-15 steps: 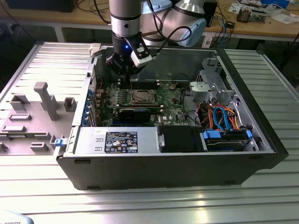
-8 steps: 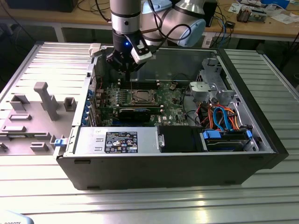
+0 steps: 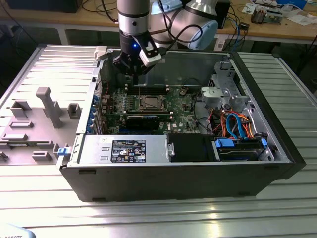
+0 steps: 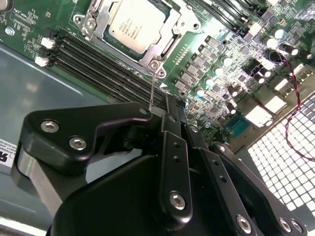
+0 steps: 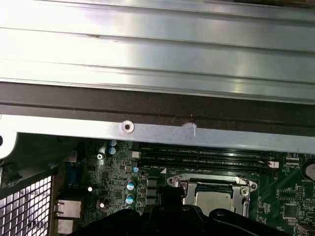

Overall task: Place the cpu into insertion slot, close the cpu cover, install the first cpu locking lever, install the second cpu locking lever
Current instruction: 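Install the first cpu locking lever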

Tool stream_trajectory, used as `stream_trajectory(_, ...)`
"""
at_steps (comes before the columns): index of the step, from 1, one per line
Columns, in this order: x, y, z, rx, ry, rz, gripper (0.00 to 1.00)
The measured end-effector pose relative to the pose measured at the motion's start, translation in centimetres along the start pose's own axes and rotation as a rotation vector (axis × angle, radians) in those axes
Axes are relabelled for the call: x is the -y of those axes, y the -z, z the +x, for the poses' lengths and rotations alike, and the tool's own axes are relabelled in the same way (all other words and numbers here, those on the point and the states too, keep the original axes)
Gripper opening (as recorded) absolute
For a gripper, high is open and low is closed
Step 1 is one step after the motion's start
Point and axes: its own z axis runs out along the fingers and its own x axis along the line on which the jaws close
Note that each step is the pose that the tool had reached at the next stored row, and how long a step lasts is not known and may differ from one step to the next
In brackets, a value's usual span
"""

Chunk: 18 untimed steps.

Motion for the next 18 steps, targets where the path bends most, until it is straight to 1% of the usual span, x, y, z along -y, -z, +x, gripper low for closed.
stream_trajectory(7, -0.06, -0.05, -0.31, 0.0003, 0.003, 0.0, 0.11)
stream_trajectory(13, -0.03, -0.2, -0.91, 0.0003, 0.003, 0.0, 0.11)
stream_trajectory(18, -0.02, -0.3, -0.99, 0.0001, 0.003, 0.0008, 0.11)
